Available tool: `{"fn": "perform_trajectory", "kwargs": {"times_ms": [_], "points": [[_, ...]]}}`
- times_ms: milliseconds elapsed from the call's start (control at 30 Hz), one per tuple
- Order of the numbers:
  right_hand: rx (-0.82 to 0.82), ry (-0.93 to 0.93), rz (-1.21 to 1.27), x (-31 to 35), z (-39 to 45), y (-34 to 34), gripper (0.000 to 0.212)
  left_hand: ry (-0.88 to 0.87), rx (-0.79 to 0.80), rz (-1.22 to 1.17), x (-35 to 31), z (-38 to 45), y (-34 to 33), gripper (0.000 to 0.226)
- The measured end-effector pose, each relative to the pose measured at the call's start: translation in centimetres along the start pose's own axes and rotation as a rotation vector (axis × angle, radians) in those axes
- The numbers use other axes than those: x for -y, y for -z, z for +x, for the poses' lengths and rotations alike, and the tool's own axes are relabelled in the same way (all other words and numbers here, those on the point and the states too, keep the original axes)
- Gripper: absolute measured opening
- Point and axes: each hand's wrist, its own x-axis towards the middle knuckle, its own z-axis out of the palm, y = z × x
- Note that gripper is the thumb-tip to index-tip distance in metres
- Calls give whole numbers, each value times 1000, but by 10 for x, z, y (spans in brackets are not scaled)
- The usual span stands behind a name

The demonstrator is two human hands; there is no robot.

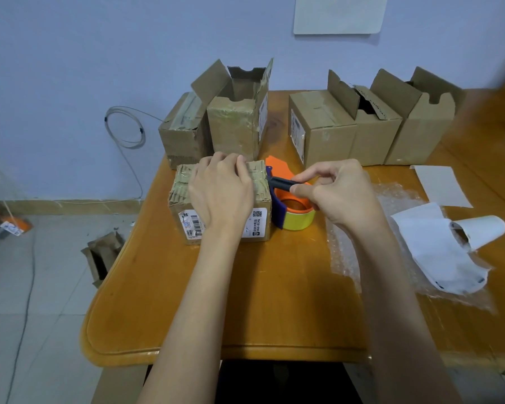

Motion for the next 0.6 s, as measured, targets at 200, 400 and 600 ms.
{"fn": "perform_trajectory", "kwargs": {"times_ms": [200, 400, 600], "points": [[96, -30, 46, -5, -17, 12, 6, -16, 2, 1, 0, 4, -1, 38], [103, -98, 114, -9, -22, 17, 5, -41, 60, -4, 3, 4, 1, 37], [-34, -75, 65, -21, -19, 31, 3, 44, -55, -357, 4, 10, 15, 36]]}}
